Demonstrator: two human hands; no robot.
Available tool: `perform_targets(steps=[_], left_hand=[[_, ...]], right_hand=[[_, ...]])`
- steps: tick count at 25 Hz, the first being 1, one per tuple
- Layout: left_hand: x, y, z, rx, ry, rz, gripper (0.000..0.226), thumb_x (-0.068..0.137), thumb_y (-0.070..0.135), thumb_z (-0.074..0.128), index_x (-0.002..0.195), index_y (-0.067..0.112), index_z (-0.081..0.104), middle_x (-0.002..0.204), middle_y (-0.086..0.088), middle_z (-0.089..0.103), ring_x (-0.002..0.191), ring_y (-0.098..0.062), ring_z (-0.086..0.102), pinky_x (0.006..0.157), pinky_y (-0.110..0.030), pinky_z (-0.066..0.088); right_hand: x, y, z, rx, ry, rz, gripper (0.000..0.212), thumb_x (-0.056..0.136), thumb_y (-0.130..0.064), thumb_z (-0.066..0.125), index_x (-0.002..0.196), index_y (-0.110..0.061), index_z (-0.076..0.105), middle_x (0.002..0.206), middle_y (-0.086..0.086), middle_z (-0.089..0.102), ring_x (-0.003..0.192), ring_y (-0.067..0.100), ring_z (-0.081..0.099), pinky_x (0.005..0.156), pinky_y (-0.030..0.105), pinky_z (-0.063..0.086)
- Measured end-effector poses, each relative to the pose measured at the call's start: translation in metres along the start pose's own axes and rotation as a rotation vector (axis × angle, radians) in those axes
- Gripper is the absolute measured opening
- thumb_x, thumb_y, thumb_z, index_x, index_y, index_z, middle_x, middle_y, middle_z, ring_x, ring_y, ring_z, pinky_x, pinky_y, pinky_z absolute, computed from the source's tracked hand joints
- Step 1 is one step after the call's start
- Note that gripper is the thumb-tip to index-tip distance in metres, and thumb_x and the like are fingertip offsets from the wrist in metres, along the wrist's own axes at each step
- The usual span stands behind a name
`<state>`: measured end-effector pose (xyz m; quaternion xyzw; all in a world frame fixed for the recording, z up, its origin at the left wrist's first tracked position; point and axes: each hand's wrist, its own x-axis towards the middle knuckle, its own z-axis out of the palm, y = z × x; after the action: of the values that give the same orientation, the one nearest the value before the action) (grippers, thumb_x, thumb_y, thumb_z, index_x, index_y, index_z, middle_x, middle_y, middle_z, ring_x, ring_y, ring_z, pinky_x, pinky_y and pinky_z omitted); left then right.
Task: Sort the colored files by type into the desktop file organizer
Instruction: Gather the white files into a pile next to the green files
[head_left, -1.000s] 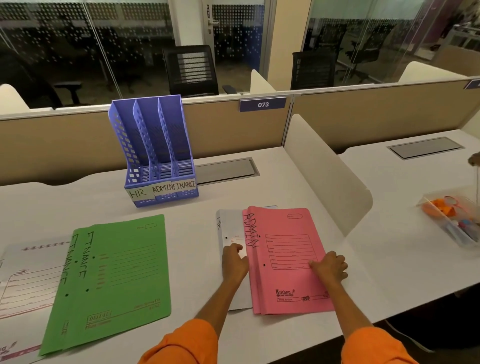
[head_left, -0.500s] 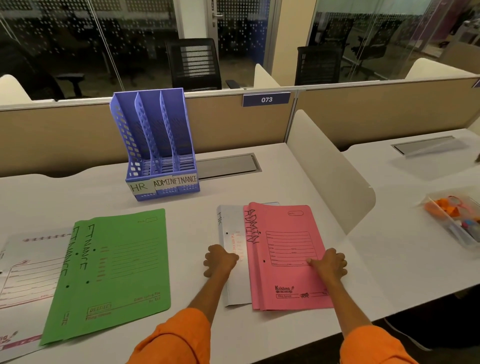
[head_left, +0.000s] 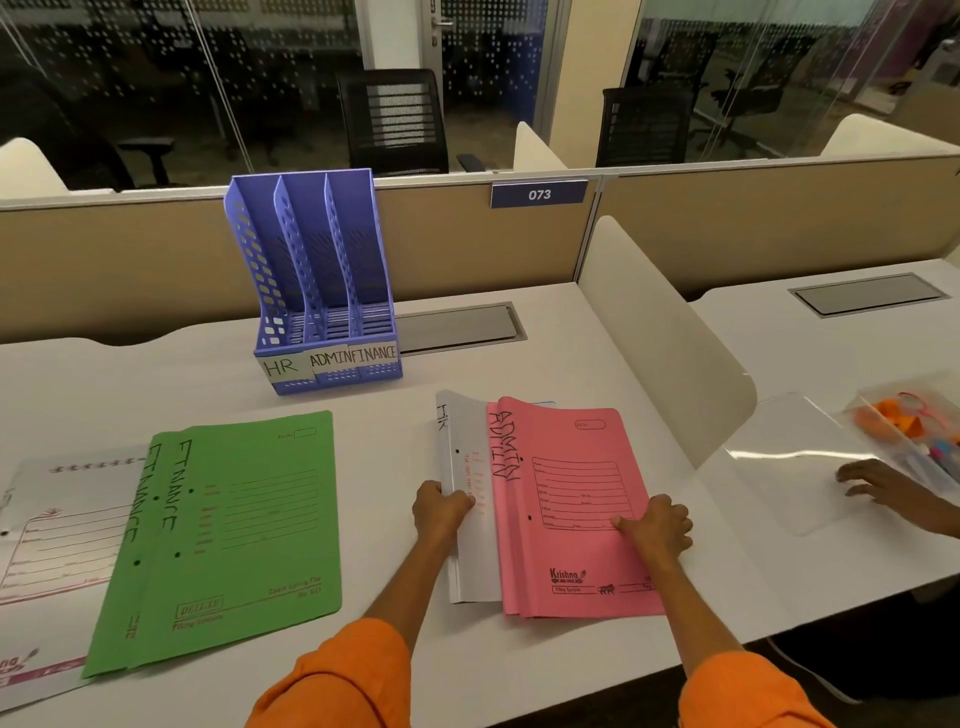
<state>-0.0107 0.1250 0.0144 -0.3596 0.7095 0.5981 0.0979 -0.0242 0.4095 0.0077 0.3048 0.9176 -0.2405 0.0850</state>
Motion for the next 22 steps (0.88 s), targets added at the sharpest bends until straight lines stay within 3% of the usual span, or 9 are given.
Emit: perform_targets(steps=[4, 10, 19, 22], left_hand=[[0.004, 0.001, -0.021, -0.002, 0.065, 0.028, 0.032, 0.079, 0.007, 0.071, 0.106, 0.005, 0.054, 0.096, -0.008, 0.062, 0.068, -0.014, 0.059, 0.051, -0.022, 0.045], [0.01, -0.005, -0.059, -0.014, 0.157, 0.024, 0.029, 0.077, 0.004, 0.07, 0.102, 0.007, 0.055, 0.097, -0.008, 0.064, 0.068, -0.013, 0.057, 0.052, -0.023, 0.042], [0.011, -0.011, -0.119, -0.109, 0.24, 0.033, 0.04, 0.077, 0.003, 0.071, 0.114, 0.005, 0.057, 0.109, -0.014, 0.067, 0.088, -0.029, 0.066, 0.067, -0.031, 0.054], [0.01, -0.011, -0.136, -0.115, 0.256, 0.042, 0.036, 0.077, 0.004, 0.072, 0.11, 0.007, 0.059, 0.107, -0.013, 0.068, 0.084, -0.026, 0.066, 0.059, -0.027, 0.05]], right_hand=[[-0.006, -0.01, 0.006, -0.007, -0.003, -0.015, 0.067, 0.07, -0.033, 0.085, 0.115, 0.001, 0.05, 0.122, 0.025, 0.048, 0.115, 0.041, 0.046, 0.095, 0.049, 0.042], [-0.018, -0.037, 0.022, -0.012, -0.023, -0.059, 0.068, 0.068, -0.032, 0.086, 0.114, 0.001, 0.05, 0.121, 0.025, 0.049, 0.113, 0.041, 0.047, 0.093, 0.049, 0.043], [-0.038, -0.082, 0.051, -0.063, -0.079, -0.116, 0.067, 0.07, -0.027, 0.085, 0.116, 0.002, 0.046, 0.125, 0.026, 0.044, 0.117, 0.041, 0.043, 0.098, 0.052, 0.04], [-0.042, -0.092, 0.054, -0.093, -0.094, -0.099, 0.065, 0.071, -0.024, 0.084, 0.118, 0.002, 0.047, 0.126, 0.026, 0.043, 0.118, 0.041, 0.041, 0.099, 0.052, 0.039]])
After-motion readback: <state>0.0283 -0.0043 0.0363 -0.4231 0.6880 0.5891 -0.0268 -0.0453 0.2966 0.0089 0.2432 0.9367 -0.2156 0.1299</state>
